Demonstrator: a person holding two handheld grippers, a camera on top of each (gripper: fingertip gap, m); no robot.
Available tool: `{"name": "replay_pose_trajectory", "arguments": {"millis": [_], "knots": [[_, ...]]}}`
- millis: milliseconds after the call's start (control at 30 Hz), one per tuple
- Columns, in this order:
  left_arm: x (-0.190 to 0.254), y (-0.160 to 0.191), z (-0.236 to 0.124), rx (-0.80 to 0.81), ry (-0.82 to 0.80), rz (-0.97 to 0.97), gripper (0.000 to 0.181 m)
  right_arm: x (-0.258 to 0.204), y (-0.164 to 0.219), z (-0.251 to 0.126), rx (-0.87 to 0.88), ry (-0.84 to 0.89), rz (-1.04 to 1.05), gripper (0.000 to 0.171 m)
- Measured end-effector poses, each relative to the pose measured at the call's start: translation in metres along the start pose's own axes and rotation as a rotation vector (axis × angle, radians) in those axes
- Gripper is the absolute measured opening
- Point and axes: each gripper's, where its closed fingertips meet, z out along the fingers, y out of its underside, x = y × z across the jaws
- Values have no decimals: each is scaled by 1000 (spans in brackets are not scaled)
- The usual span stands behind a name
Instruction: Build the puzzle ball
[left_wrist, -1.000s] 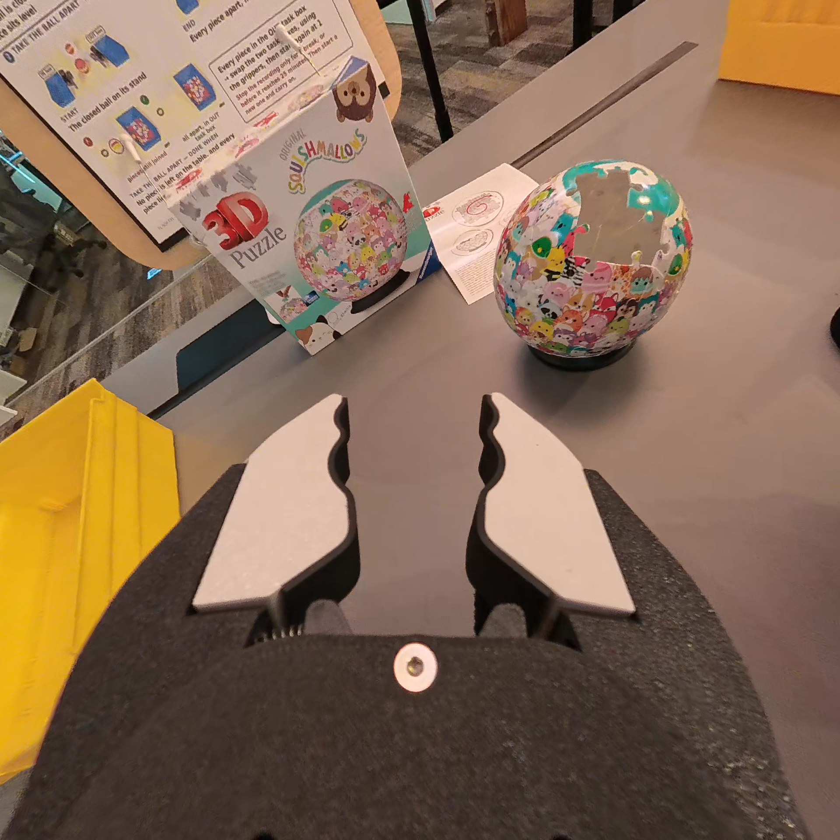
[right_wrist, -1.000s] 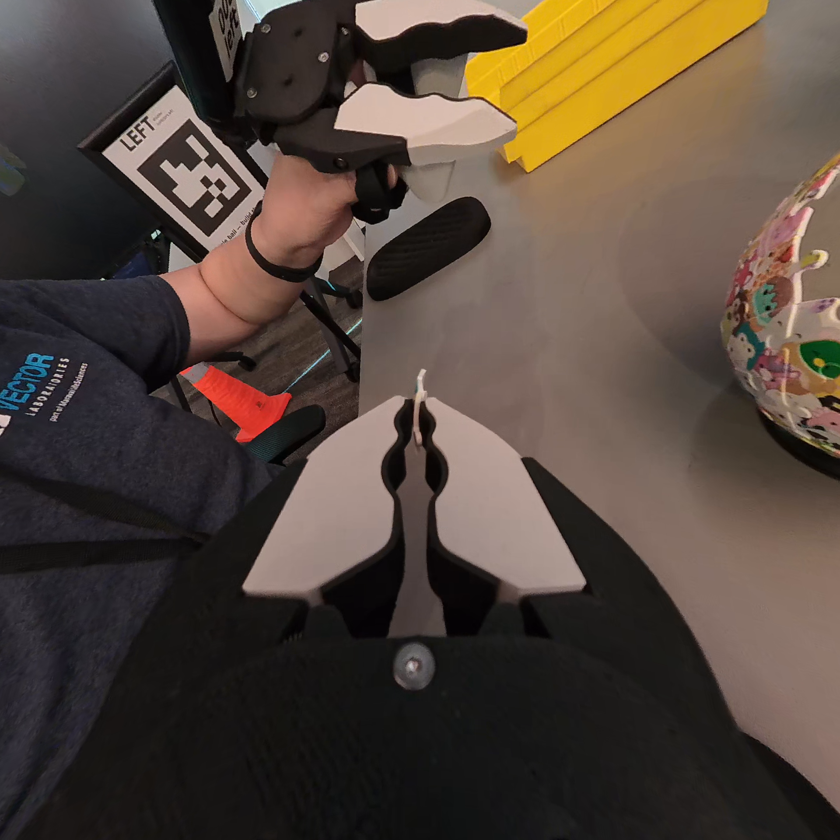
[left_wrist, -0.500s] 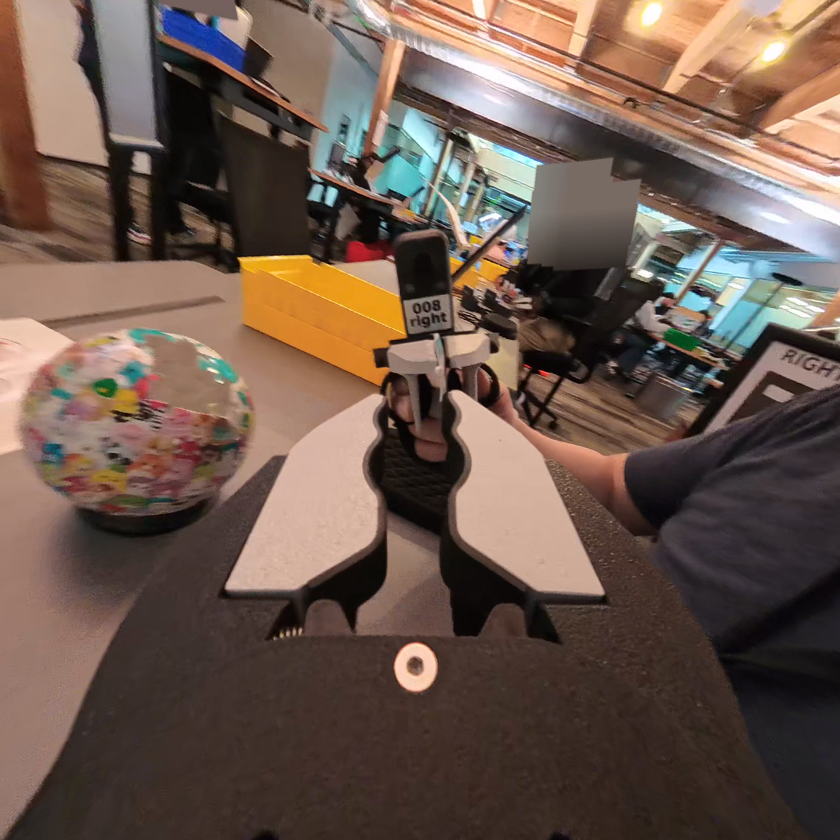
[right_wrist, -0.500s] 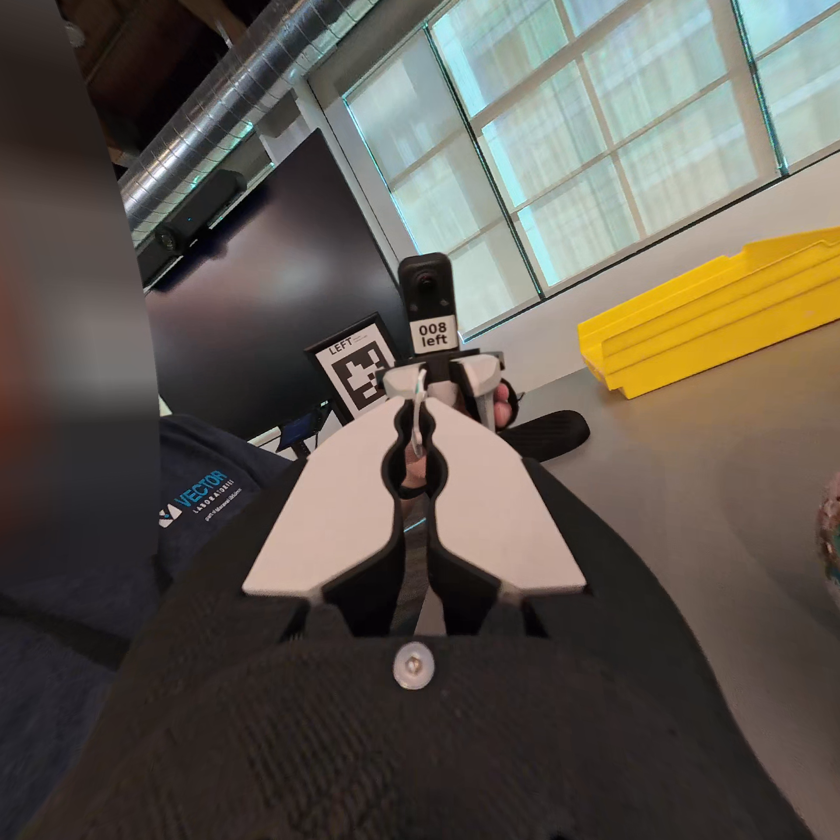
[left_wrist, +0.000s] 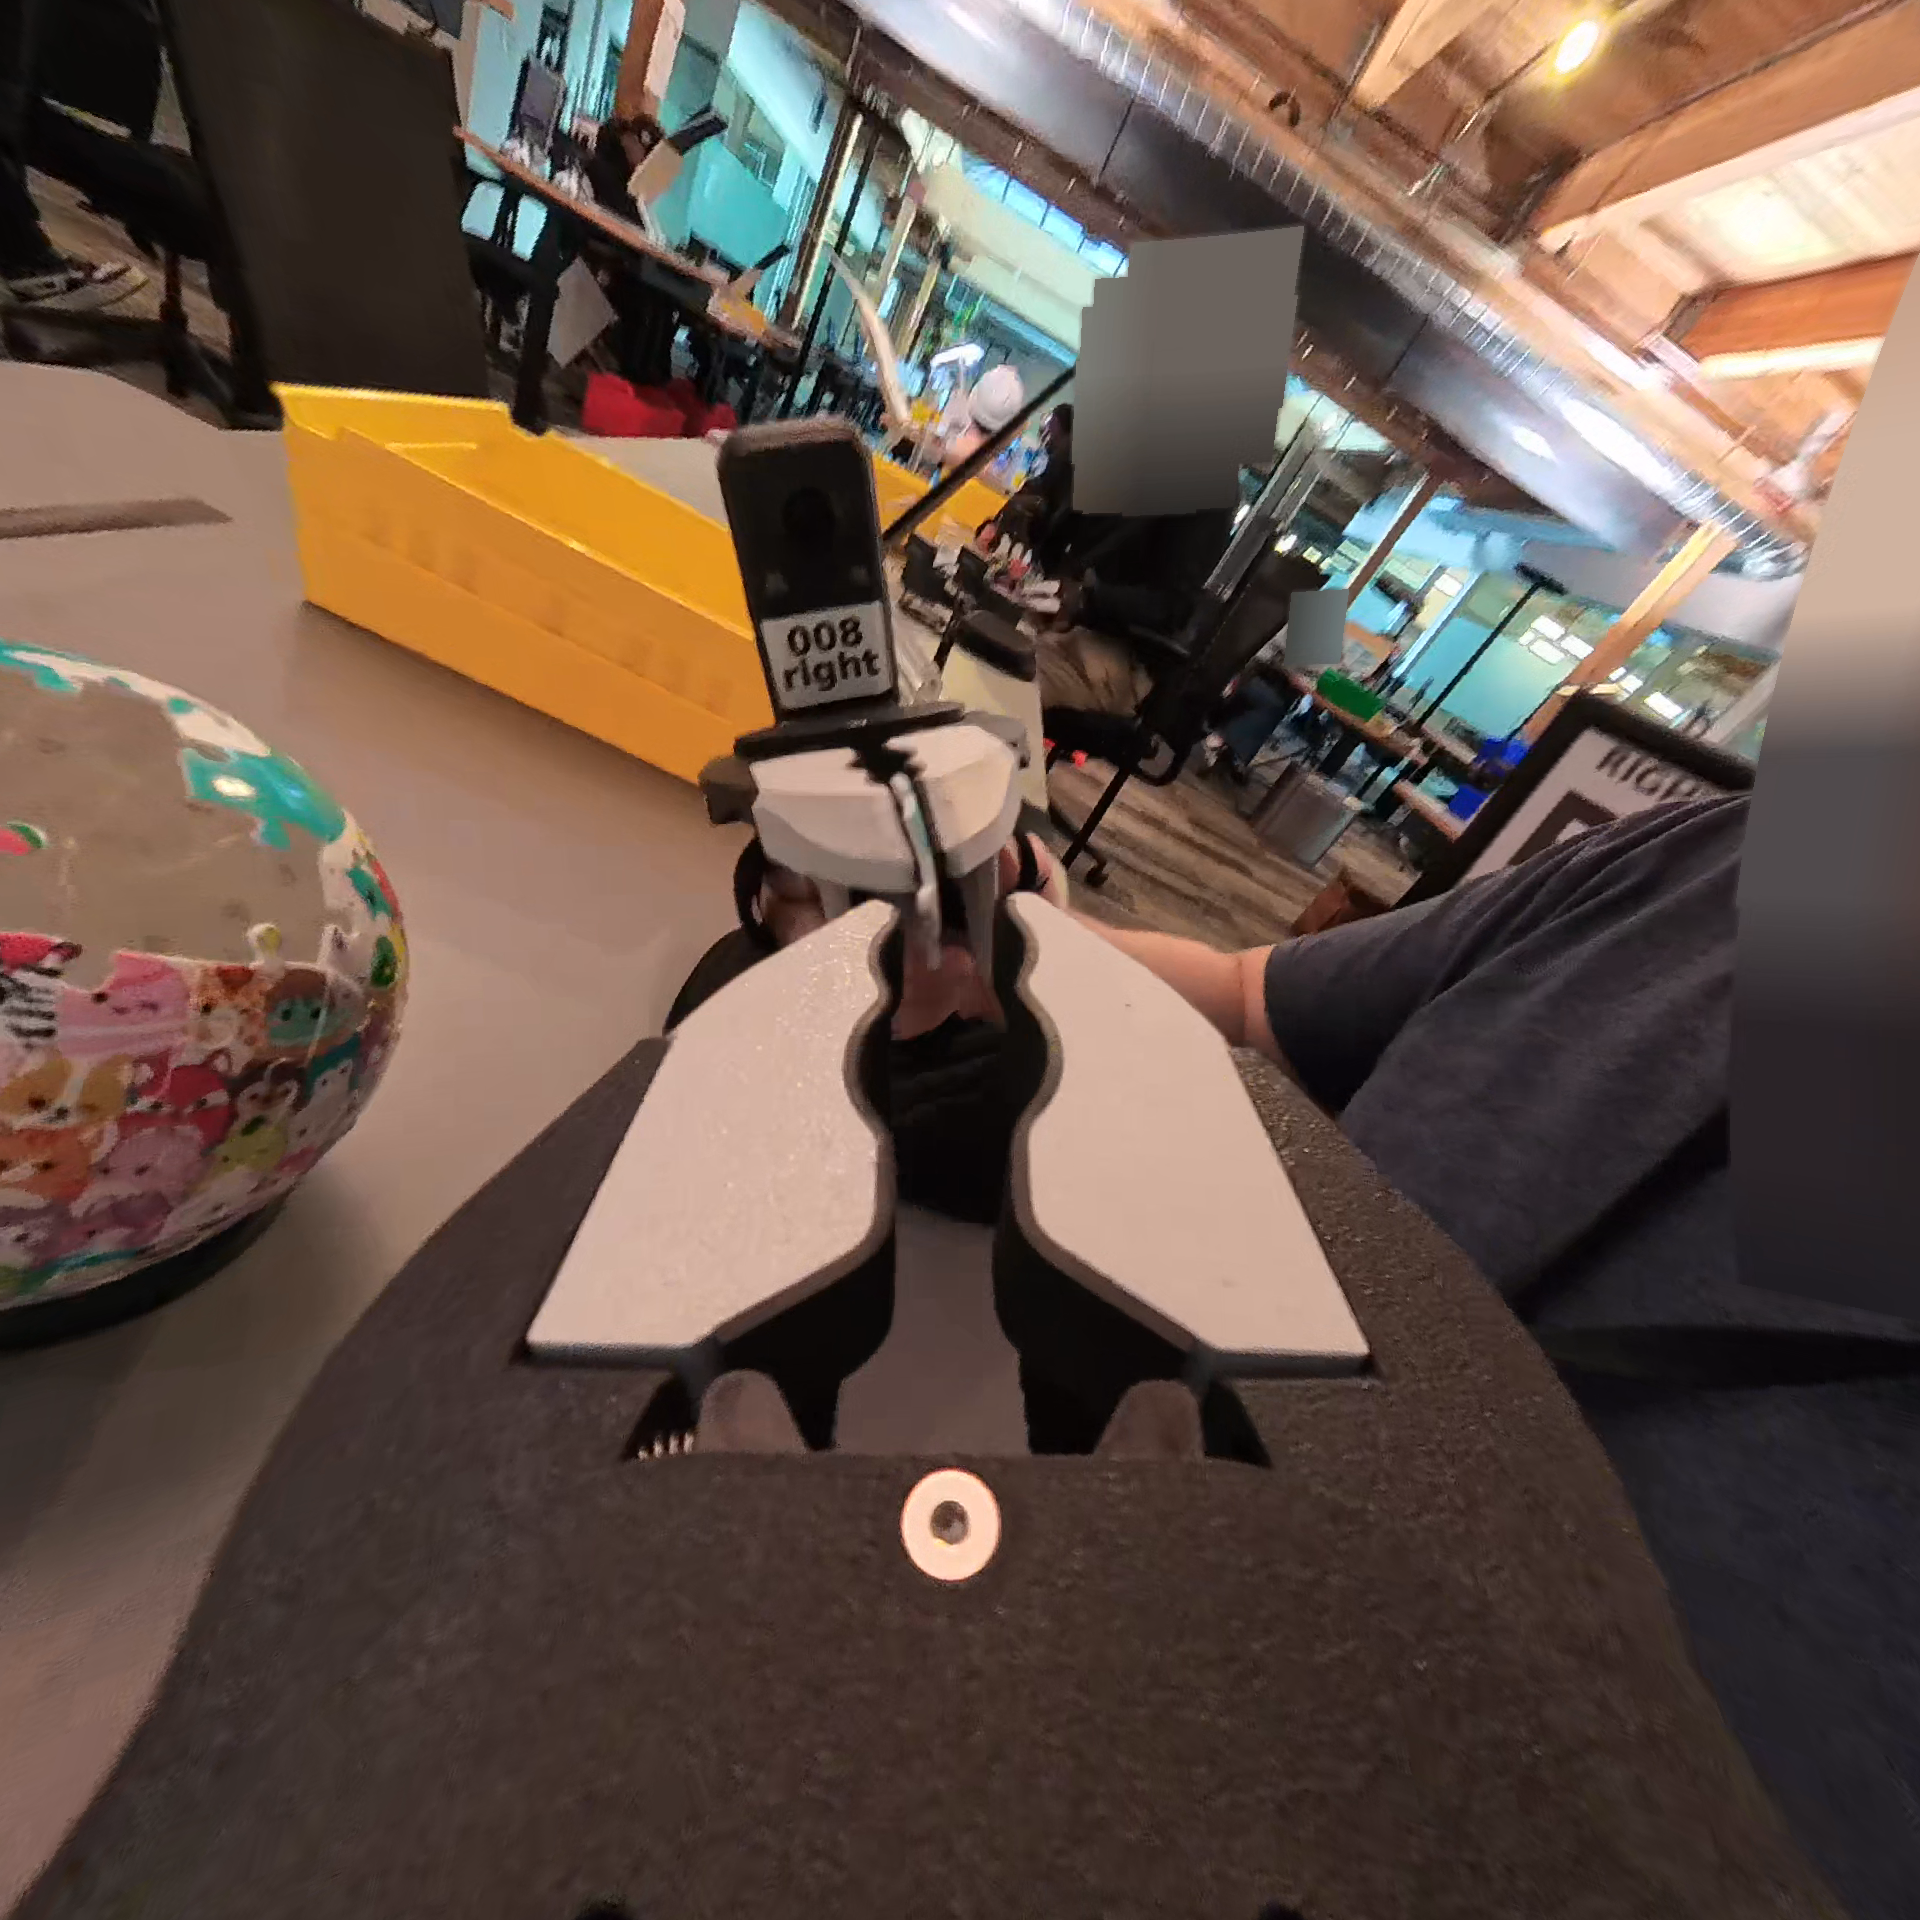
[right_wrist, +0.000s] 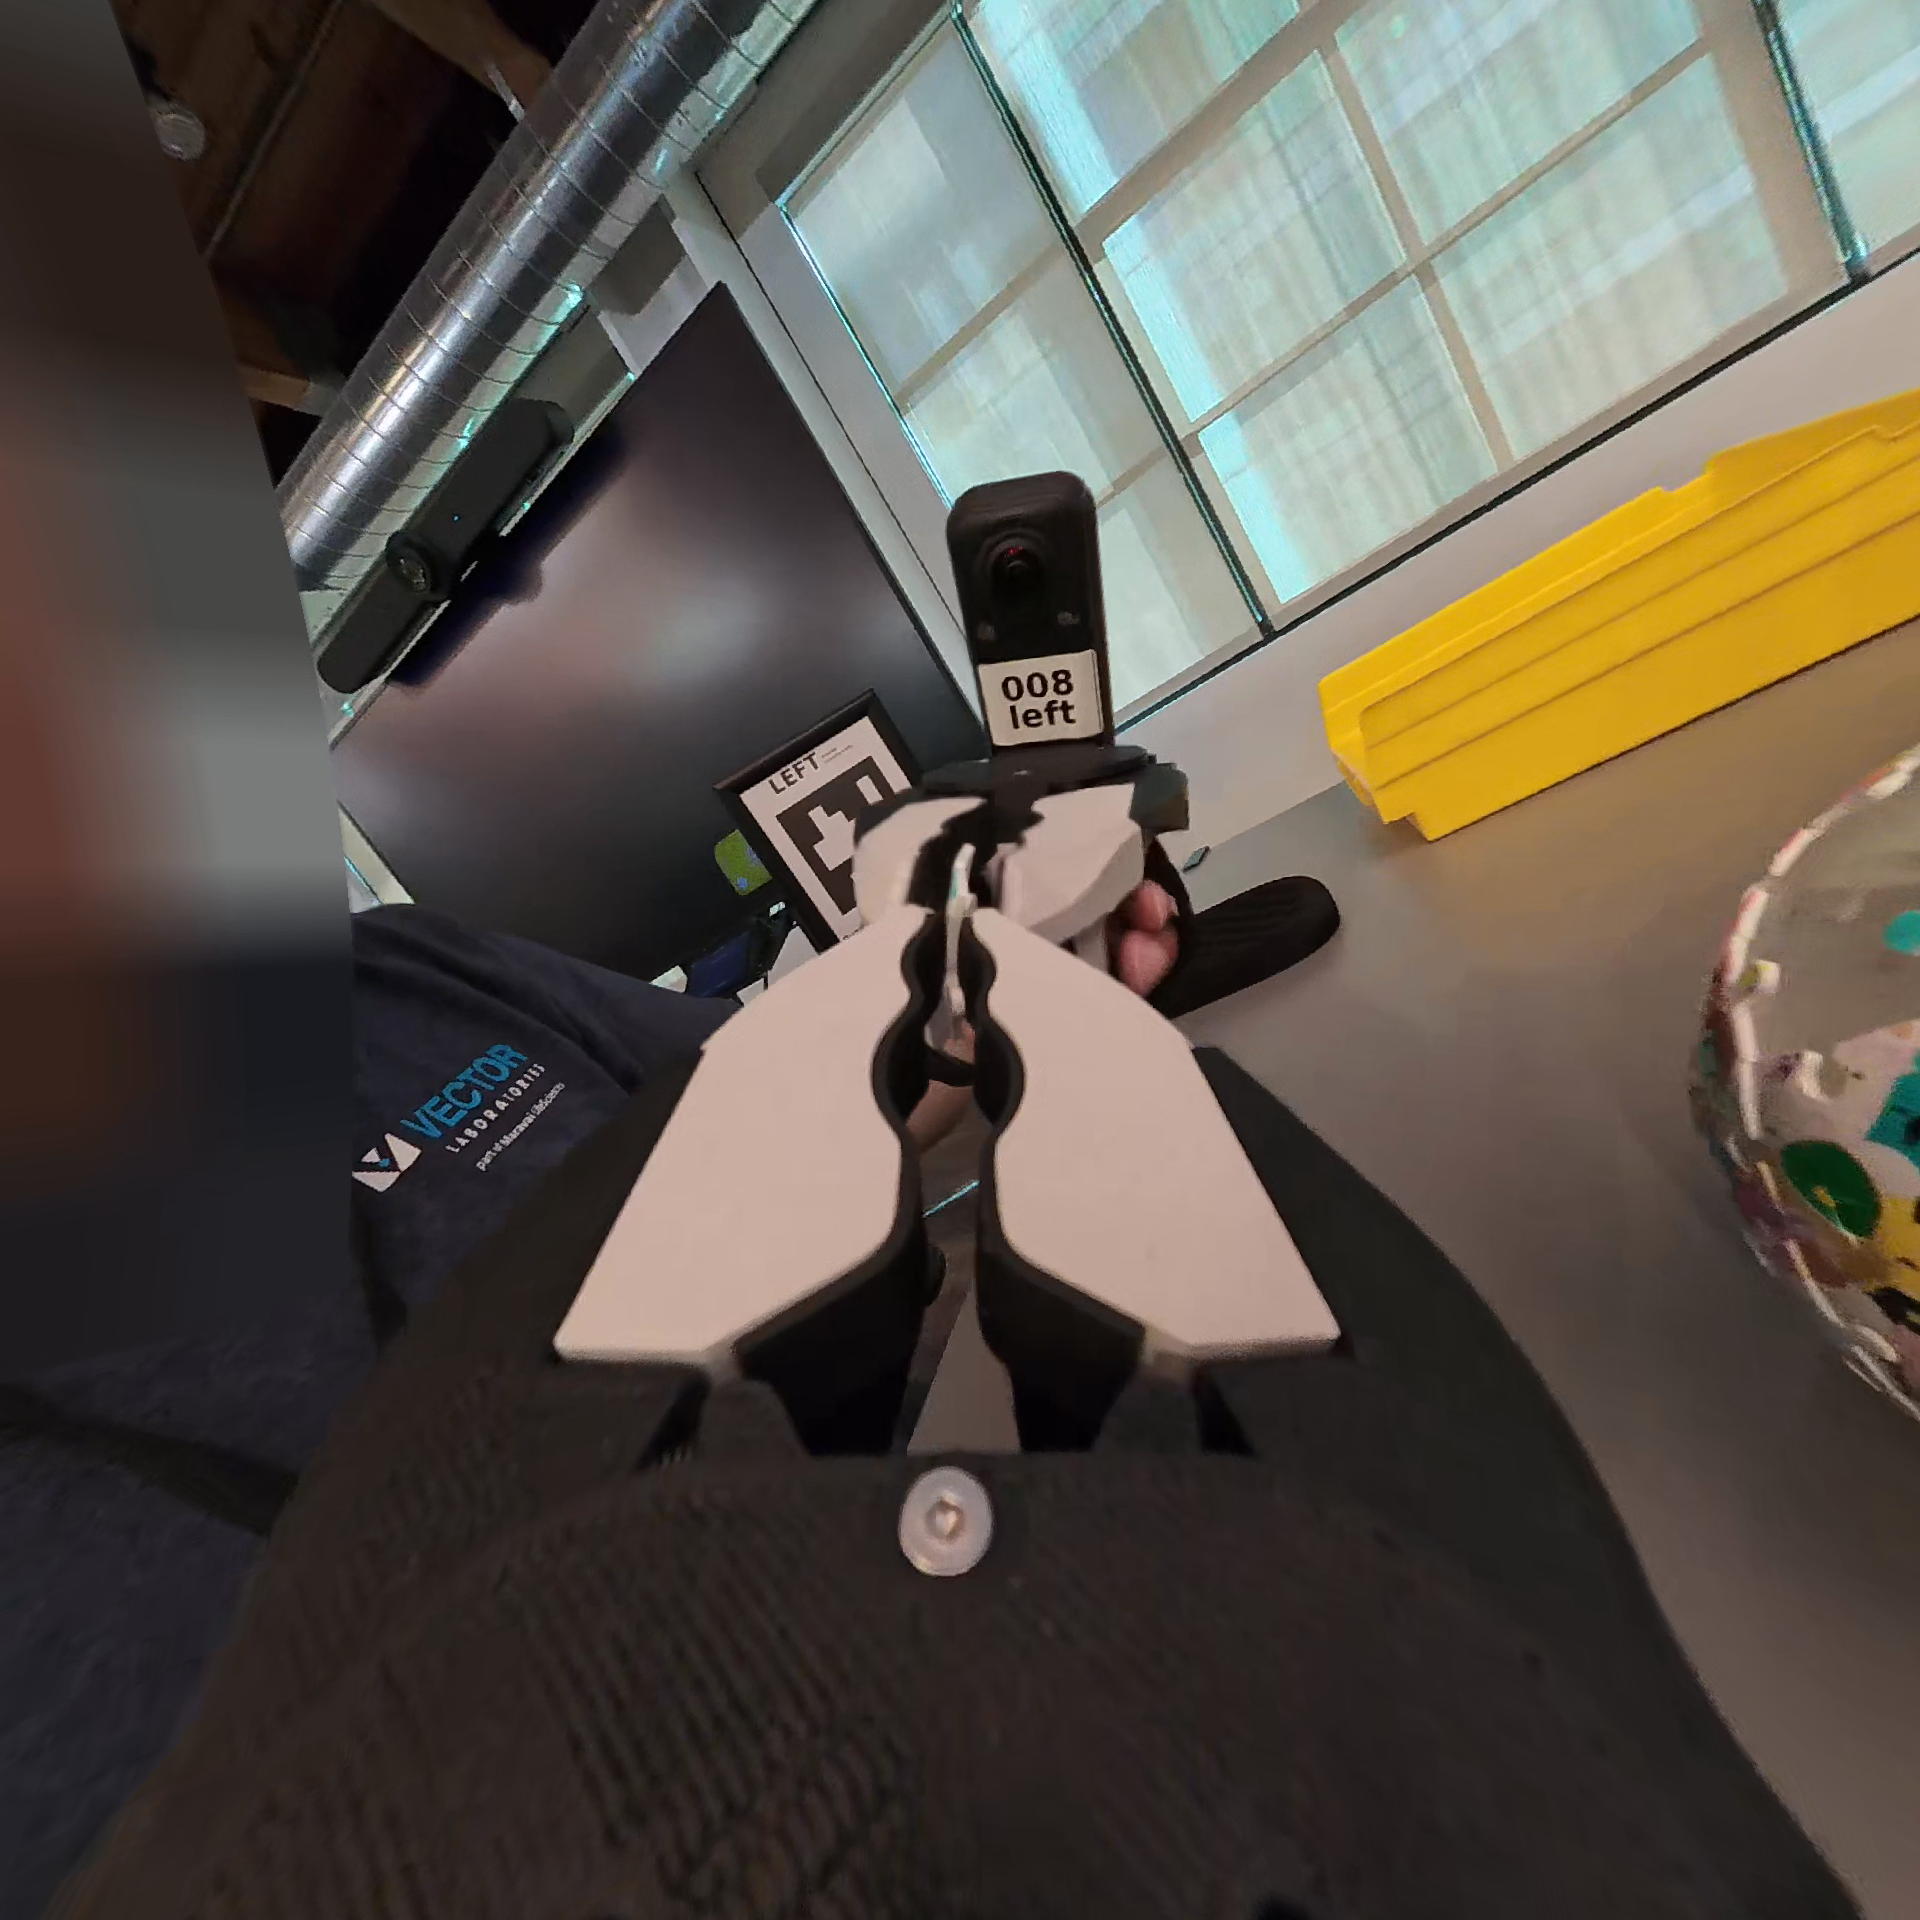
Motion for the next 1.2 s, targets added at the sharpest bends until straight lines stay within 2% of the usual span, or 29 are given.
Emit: {"name": "replay_pose_trajectory", "arguments": {"millis": [200,367,467,533,633,867,1033,1200], "knots": [[-9,3,8,-40,13,-16,3,6,0,-5,2,-4,27,3],[-10,4,10,-45,53,-84,2,7,1,-8,13,-15,42,3],[-10,2,7,-31,80,-136,2,6,-3,-12,33,-21,63,22],[-11,4,4,-54,73,-147,2,13,-6,-18,33,40,24,22],[-15,15,2,-148,30,-131,2,14,-6,-23,-12,79,-27,20],[-28,20,0,-364,-43,-59,2,15,1,-15,-275,77,-8,18],[-70,4,-13,-528,-190,-4,2,34,-26,-30,-284,173,-123,18],[-87,0,-12,-721,-237,-5,2,61,-42,-52,-284,235,-125,18]]}}
